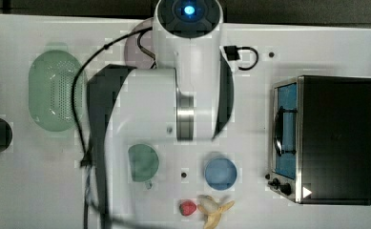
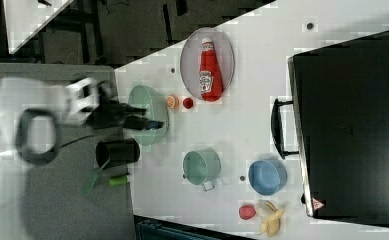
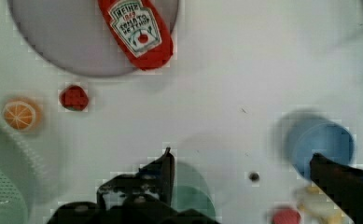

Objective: Pick ketchup from plate and place it on table.

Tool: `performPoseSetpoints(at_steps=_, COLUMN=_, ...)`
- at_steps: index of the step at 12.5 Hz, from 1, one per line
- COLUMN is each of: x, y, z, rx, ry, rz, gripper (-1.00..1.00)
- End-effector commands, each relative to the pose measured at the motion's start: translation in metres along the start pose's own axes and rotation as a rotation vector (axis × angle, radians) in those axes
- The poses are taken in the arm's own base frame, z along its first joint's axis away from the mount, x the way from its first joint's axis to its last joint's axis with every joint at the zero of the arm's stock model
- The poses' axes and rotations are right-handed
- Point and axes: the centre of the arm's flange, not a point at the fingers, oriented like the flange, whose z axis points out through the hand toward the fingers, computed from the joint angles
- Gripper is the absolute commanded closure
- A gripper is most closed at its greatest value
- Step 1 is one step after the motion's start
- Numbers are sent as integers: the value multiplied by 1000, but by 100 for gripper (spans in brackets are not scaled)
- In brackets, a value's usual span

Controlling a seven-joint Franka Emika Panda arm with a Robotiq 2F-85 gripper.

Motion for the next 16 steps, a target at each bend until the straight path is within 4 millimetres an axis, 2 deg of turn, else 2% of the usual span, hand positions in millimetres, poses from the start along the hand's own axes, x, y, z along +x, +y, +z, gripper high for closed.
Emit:
performPoseSetpoints(at_steps=1, x=9, y=-28, z=43, rx=7, ry=-2, rz=-226, gripper=-100)
performPoseSetpoints(at_steps=6, x=49, y=-63, z=132, rx=-19, ry=78, rz=-330, gripper=-100)
performPoseSetpoints(at_steps=10, x=70, y=-85, z=191, rx=-10, ry=182, rz=-464, gripper=-100)
performPoseSetpoints(at_steps=12, x=76, y=-90, z=217, rx=-9, ry=216, rz=-488, gripper=-100)
performPoseSetpoints(at_steps=16, x=83, y=-96, z=253, rx=22, ry=248, rz=-493, gripper=-100)
